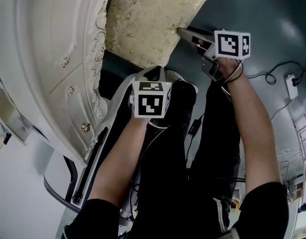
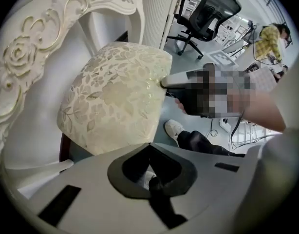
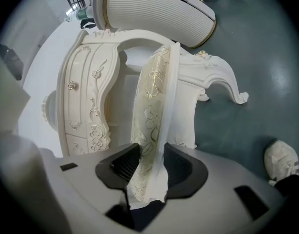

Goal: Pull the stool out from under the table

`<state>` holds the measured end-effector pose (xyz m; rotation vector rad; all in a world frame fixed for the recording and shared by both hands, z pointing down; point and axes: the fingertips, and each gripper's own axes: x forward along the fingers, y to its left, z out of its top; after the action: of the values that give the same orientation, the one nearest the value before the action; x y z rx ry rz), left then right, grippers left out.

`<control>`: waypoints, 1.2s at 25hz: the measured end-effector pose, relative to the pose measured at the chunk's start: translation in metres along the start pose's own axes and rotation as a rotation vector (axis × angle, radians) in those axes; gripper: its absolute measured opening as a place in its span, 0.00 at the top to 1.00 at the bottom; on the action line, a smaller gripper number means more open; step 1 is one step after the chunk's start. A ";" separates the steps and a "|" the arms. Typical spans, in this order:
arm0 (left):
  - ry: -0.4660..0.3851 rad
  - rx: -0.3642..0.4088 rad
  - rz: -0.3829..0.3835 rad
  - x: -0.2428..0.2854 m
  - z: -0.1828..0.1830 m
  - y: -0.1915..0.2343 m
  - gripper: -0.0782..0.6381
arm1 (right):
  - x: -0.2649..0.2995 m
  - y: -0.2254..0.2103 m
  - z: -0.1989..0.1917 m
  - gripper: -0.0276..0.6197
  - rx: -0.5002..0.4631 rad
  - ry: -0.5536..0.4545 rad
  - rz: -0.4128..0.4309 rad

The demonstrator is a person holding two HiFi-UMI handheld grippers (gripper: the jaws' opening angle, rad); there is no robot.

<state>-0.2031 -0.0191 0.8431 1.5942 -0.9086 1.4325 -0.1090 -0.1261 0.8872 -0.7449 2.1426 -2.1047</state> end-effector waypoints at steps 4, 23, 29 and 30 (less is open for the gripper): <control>0.012 0.019 -0.010 -0.001 0.019 -0.017 0.89 | -0.043 -0.015 -0.003 0.70 0.026 0.017 -0.025; 0.059 0.153 -0.095 0.013 0.110 -0.137 0.89 | -0.195 -0.061 0.001 0.69 0.110 -0.024 -0.085; 0.066 0.156 -0.102 0.012 0.113 -0.145 0.89 | -0.200 -0.060 0.001 0.65 0.113 -0.056 -0.170; 0.061 0.153 -0.101 0.010 0.114 -0.146 0.89 | -0.205 -0.059 0.000 0.64 0.106 -0.074 -0.223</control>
<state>-0.0219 -0.0597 0.8338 1.6739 -0.6869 1.5006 0.0898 -0.0489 0.8827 -1.0754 1.9746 -2.2334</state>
